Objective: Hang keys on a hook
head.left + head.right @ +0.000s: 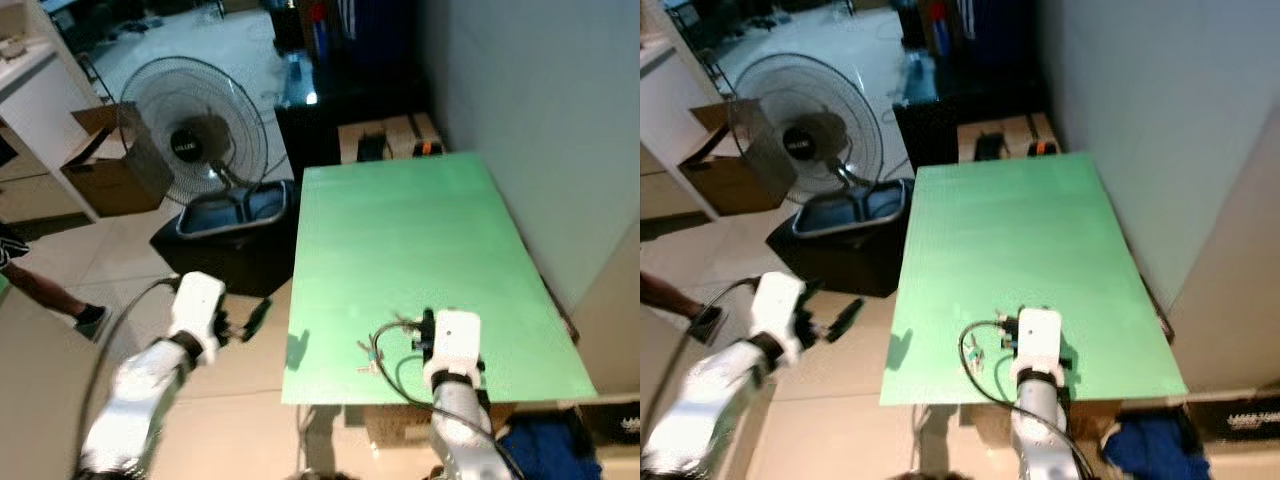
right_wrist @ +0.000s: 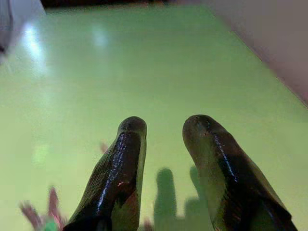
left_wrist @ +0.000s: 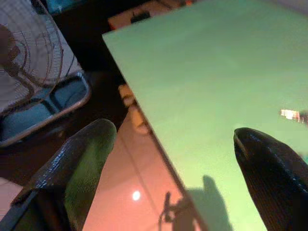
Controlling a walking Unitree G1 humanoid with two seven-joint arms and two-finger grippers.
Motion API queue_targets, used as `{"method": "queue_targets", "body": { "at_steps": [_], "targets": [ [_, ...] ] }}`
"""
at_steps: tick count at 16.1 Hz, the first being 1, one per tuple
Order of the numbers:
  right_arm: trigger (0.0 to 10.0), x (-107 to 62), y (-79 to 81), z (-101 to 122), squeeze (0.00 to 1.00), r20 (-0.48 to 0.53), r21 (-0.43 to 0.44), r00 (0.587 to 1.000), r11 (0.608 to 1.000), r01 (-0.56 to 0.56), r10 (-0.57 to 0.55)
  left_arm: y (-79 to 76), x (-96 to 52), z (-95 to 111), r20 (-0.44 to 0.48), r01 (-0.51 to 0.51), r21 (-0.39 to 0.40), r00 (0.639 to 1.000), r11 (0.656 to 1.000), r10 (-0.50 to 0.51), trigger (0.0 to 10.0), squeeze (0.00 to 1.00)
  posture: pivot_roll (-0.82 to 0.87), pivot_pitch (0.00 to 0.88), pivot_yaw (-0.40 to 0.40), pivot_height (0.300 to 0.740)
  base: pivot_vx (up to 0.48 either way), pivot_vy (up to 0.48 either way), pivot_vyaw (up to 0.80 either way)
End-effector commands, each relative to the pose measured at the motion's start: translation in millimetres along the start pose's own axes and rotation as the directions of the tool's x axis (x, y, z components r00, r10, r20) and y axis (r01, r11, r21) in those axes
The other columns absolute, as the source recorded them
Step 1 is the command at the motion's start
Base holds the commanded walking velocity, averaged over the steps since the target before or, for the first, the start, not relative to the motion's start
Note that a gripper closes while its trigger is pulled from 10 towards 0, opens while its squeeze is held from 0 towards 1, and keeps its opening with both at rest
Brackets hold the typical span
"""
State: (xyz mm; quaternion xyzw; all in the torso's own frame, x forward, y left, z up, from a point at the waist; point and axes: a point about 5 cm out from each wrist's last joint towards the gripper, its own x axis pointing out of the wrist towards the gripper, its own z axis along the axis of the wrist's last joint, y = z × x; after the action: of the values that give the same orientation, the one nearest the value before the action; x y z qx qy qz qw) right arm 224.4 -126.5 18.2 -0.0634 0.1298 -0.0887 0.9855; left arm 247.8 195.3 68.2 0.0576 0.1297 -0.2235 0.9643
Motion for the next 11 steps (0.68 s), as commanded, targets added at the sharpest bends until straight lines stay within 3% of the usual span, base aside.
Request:
{"method": "queue_targets", "body": {
  "at_steps": [1, 4, 7, 11],
  "targets": [
    [10.0, -9.1, 34.7, 2.1, 0.0, -0.005, 0.043, 0.998, 0.997, -0.057, 0.057, 8.8, -11.8, 2.0, -0.02, -0.021, -0.004, 1.0, 1.0, 0.021, 10.0, 0.0, -0.07, 0.157, 0.287, 0.74, 0.0, 0.0, 0.0],
    [10.0, -7.7, 42.6, 6.1, 0.0, 0.022, -0.024, 0.998, 0.998, -0.065, 0.066, 10.1, -44.6, -0.6, -0.095, -0.01, 0.003, 0.995, 1.0, 0.01, 10.0, 0.0, -0.04, 0.243, 0.321, 0.74, 0.0, 0.0, 0.0],
    [10.0, -7.4, 43.4, 7.8, 0.0, 0.047, -0.066, 0.997, 0.996, -0.065, 0.068, 12.0, -64.6, 0.9, -0.151, -0.008, 0.004, 0.989, 1.0, 0.008, 10.0, 0.0, -0.01, 0.289, 0.334, 0.74, 0.0, 0.0, 0.0],
    [10.0, -16.3, 38.2, 1.0, 0.0, 0.03, -0.071, 1.0, 0.997, 0.005, -0.003, 8.8, -67.0, 3.6, -0.16, -0.007, -0.006, 0.987, 1.0, 0.006, 10.0, 0.0, -0.02, 0.267, 0.327, 0.74, 0.0, 0.0, 0.0]
  ]
}}
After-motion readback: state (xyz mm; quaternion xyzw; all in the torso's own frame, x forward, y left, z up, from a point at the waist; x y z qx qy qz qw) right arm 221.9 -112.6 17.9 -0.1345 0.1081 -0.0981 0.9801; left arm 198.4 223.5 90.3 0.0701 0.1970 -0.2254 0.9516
